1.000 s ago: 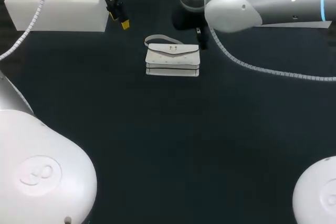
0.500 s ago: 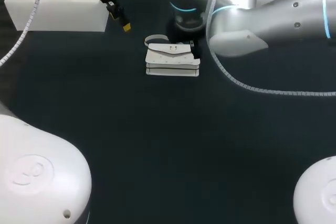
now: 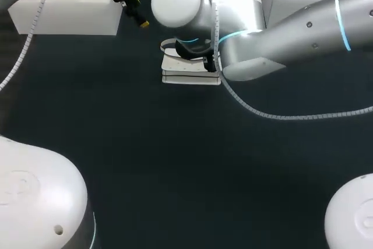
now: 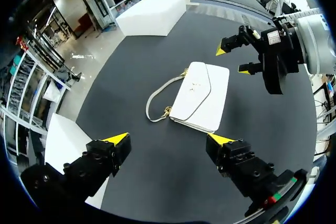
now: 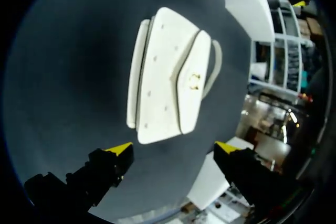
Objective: Pick up the bag, open it, inspect its contents, close it, and place it on the opposite side
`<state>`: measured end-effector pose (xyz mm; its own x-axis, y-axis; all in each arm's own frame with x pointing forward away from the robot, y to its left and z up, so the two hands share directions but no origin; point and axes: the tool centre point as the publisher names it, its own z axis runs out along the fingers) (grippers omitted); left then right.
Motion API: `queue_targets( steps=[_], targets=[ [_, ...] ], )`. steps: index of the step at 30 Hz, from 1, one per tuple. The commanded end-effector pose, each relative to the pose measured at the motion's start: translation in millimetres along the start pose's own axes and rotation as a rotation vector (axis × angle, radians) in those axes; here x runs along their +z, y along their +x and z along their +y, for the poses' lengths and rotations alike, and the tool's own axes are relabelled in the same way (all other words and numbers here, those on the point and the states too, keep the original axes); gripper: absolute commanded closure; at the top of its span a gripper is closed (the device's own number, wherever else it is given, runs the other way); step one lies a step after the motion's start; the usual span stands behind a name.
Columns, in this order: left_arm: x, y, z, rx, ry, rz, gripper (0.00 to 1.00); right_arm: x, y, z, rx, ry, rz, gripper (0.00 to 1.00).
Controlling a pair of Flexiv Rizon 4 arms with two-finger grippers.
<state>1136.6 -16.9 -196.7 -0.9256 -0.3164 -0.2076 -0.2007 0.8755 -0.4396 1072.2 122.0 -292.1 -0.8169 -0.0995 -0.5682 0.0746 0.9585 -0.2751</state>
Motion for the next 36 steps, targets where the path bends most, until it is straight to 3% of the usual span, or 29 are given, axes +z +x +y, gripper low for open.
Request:
queue_targets(
  steps=[1, 8, 12, 19, 21, 28, 29, 30, 31, 33, 36],
  targets=[
    [6, 5.2, 4, 0.081, 0.215, -0.039, 0.00, -2, -2.5, 2.6, 0.011, -0.044, -0.001, 0.00],
    [9, 9.1, 4, 0.181, 0.336, -0.034, 0.00, 0, 16.3, 9.3, 0.152, -0.201, -0.054, 0.00],
    [9, 8.8, 5, 0.198, 0.342, -0.002, 0.00, 3, 27.5, 7.3, 0.230, -0.271, -0.088, 0.00],
    [9, 8.8, 5, 0.198, 0.342, -0.002, 0.00, 9, 40.4, 8.9, 0.257, -0.318, -0.156, 0.00],
    [11, 12.1, 2, 0.213, 0.317, -0.023, 0.00, 13, 41.6, 11.6, 0.236, -0.357, -0.168, 0.00],
    [24, 24.2, -8, 0.287, 0.367, -0.022, 0.00, 28, 36.5, 20.6, 0.200, -0.425, -0.174, 0.00],
    [25, 24.5, -9, 0.286, 0.364, -0.024, 0.00, 30, 35.6, 21.2, 0.199, -0.425, -0.174, 0.10],
    [27, 24.9, -10, 0.293, 0.371, -0.015, 0.00, 32, 34.9, 21.4, 0.200, -0.428, -0.174, 0.36],
    [28, 25.6, -11, 0.295, 0.371, -0.017, 0.00, 33, 34.6, 21.5, 0.199, -0.431, -0.175, 0.45],
    [30, 25.5, -12, 0.301, 0.377, -0.012, 0.00, 36, 33.8, 22.2, 0.199, -0.436, -0.179, 0.55],
    [33, 25.4, -13, 0.304, 0.377, -0.008, 0.00, 39, 32.9, 24.1, 0.187, -0.437, -0.179, 0.60]
  ],
)
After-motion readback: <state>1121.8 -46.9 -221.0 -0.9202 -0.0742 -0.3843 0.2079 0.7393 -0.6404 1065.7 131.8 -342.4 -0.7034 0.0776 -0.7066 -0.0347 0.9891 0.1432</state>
